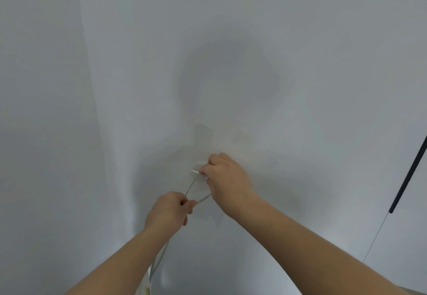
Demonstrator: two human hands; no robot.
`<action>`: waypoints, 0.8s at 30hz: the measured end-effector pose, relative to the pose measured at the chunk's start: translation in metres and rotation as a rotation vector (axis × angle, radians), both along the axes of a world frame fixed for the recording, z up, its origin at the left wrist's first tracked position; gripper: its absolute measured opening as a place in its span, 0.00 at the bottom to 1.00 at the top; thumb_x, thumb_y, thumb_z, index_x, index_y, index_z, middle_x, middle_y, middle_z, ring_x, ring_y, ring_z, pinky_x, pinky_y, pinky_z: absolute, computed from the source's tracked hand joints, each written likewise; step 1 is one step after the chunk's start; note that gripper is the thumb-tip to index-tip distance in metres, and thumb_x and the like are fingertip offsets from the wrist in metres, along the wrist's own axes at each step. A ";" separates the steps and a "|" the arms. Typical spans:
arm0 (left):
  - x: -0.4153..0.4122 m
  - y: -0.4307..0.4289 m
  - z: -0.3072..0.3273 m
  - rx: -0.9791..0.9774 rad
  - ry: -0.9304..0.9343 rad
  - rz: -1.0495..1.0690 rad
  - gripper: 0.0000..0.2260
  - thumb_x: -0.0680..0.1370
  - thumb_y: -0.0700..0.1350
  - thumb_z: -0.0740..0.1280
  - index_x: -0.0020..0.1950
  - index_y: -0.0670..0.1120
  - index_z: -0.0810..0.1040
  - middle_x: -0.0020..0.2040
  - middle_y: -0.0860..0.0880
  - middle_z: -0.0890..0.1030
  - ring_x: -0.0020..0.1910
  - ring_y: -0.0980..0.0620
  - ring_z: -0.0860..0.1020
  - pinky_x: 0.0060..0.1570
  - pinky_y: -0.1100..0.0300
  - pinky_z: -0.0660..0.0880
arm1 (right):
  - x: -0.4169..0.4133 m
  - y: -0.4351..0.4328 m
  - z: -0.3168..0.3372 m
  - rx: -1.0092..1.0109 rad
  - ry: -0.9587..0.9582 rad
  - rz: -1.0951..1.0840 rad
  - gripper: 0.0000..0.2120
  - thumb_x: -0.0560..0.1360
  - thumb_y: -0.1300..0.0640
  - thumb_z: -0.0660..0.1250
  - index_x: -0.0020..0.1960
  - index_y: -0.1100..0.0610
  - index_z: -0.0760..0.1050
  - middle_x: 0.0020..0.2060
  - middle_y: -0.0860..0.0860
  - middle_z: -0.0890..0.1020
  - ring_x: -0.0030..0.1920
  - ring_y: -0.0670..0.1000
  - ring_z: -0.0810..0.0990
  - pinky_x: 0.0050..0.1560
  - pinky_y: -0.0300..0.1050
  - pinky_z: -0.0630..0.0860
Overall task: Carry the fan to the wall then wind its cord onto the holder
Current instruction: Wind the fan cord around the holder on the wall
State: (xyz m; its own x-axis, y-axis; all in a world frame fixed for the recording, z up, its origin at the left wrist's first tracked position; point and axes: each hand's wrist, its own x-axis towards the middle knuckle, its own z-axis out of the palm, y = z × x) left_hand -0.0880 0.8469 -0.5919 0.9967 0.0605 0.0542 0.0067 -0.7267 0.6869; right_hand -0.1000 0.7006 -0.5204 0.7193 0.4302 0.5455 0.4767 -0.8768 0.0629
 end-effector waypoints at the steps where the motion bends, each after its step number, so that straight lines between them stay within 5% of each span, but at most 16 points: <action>1: 0.000 0.001 0.000 0.009 -0.010 0.021 0.14 0.78 0.53 0.64 0.36 0.48 0.79 0.28 0.52 0.81 0.30 0.53 0.78 0.39 0.57 0.76 | -0.002 0.000 0.002 -0.012 0.016 0.002 0.18 0.69 0.69 0.70 0.55 0.55 0.80 0.43 0.52 0.78 0.47 0.55 0.74 0.42 0.45 0.71; 7: 0.001 0.007 -0.001 0.077 -0.148 0.135 0.17 0.79 0.58 0.60 0.37 0.48 0.71 0.32 0.51 0.76 0.32 0.49 0.74 0.31 0.58 0.66 | -0.002 -0.003 0.009 0.052 0.139 -0.020 0.15 0.74 0.66 0.64 0.57 0.51 0.77 0.50 0.47 0.73 0.55 0.50 0.69 0.43 0.38 0.64; 14: 0.006 0.010 -0.003 -0.030 -0.246 0.144 0.12 0.81 0.52 0.57 0.41 0.48 0.68 0.34 0.48 0.75 0.32 0.48 0.71 0.34 0.55 0.68 | -0.003 0.000 0.015 0.040 0.208 -0.052 0.17 0.74 0.66 0.63 0.58 0.49 0.76 0.50 0.48 0.72 0.57 0.51 0.68 0.42 0.41 0.63; 20: 0.009 0.014 0.000 0.007 -0.212 0.242 0.17 0.78 0.59 0.60 0.38 0.48 0.66 0.34 0.50 0.74 0.32 0.49 0.71 0.31 0.57 0.66 | -0.008 0.005 0.020 0.026 0.258 -0.081 0.19 0.75 0.66 0.63 0.60 0.48 0.76 0.54 0.50 0.71 0.59 0.52 0.66 0.47 0.40 0.63; 24: 0.012 0.012 0.007 -0.148 -0.164 0.305 0.22 0.77 0.60 0.63 0.32 0.47 0.64 0.30 0.50 0.69 0.29 0.49 0.67 0.31 0.58 0.62 | -0.011 0.010 0.022 0.011 0.270 -0.120 0.19 0.73 0.66 0.64 0.59 0.48 0.77 0.54 0.51 0.70 0.59 0.54 0.66 0.49 0.44 0.68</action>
State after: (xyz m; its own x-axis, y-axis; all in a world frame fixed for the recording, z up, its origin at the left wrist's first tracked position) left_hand -0.0761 0.8594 -0.5852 0.9106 0.3720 0.1802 0.0882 -0.6008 0.7946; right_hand -0.1107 0.7104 -0.4980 0.8844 0.3282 0.3319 0.3675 -0.9280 -0.0618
